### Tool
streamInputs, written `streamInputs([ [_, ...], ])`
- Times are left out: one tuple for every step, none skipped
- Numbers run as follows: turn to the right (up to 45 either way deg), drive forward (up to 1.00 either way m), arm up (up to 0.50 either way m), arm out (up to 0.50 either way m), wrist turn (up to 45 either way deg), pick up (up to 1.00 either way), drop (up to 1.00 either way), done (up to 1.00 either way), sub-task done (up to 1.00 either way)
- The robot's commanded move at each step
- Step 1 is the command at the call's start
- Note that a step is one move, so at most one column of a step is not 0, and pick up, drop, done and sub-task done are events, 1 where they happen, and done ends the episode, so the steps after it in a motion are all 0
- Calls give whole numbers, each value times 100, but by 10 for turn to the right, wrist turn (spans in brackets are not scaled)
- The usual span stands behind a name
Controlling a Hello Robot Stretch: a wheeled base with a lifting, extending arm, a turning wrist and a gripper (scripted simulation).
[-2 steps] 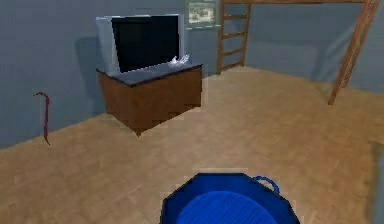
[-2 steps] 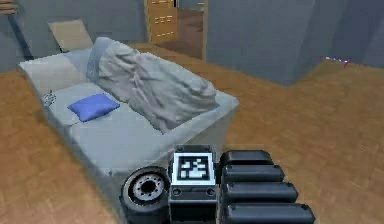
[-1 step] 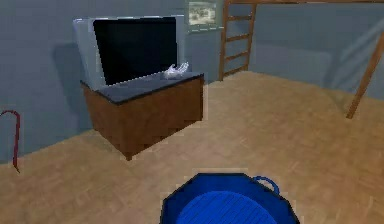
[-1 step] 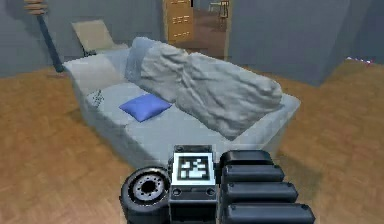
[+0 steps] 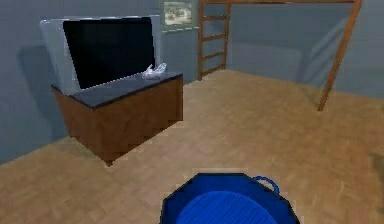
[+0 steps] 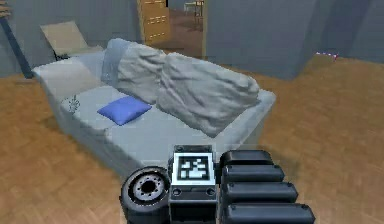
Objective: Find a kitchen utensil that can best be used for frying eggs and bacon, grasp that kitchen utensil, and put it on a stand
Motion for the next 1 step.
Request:
streamInputs([
  [0, 100, 0, 0, 0, 0, 0, 0, 0],
])
